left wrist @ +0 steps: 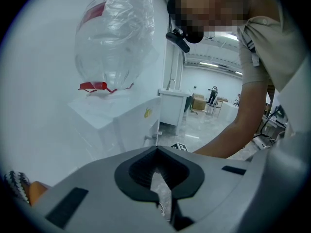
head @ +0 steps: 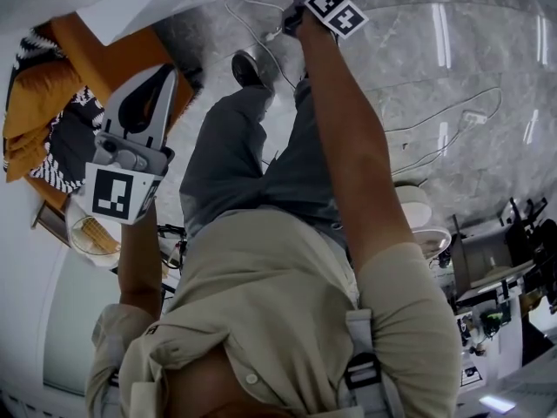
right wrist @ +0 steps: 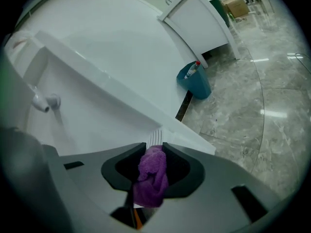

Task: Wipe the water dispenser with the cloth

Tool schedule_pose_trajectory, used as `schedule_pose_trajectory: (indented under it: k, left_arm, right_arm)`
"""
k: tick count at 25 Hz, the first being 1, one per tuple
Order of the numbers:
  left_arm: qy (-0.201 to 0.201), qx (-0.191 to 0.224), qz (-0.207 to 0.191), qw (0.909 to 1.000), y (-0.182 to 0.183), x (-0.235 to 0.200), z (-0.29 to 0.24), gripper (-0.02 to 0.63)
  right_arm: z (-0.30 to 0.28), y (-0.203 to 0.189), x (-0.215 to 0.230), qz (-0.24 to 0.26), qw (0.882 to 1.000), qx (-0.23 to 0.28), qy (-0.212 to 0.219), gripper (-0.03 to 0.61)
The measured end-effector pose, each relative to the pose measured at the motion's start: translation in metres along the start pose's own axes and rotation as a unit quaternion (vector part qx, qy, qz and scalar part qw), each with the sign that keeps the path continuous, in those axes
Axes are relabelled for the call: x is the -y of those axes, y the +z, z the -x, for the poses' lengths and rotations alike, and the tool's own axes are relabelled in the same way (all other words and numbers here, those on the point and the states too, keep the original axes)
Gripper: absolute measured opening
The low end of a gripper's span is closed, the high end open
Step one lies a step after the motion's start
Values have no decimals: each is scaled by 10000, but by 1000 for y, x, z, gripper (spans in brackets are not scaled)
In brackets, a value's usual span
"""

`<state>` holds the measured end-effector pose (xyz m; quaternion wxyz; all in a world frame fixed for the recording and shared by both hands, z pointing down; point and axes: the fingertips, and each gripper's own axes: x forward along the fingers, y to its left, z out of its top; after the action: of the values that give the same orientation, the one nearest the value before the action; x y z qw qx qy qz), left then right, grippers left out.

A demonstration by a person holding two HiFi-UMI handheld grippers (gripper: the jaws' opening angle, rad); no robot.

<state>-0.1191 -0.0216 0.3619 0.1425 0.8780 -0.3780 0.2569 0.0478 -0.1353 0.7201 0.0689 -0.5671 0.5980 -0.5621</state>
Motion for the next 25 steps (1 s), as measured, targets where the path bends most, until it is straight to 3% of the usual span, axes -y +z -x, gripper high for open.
schedule_pose_trajectory:
  k: [11, 16, 19, 25]
  left_arm:
    - [-72, 136, 45, 9999, -2, 0, 6, 17]
    - [-25, 147, 44, 9999, -1, -2, 12, 17]
    - [24, 170, 51, 9998, 2, -6, 23, 17]
    - [19, 221, 36, 9997, 25, -3, 44, 17]
  right_arm:
    - [5, -82, -37, 345, 9973, -654, -23, 110]
    - [-5, -126, -66, 752, 9859, -1468, 275, 110]
    - [-2, -126, -70, 1096, 9765, -1814, 379, 109]
    - [33, -105, -83, 1571, 9661, -1997, 450, 110]
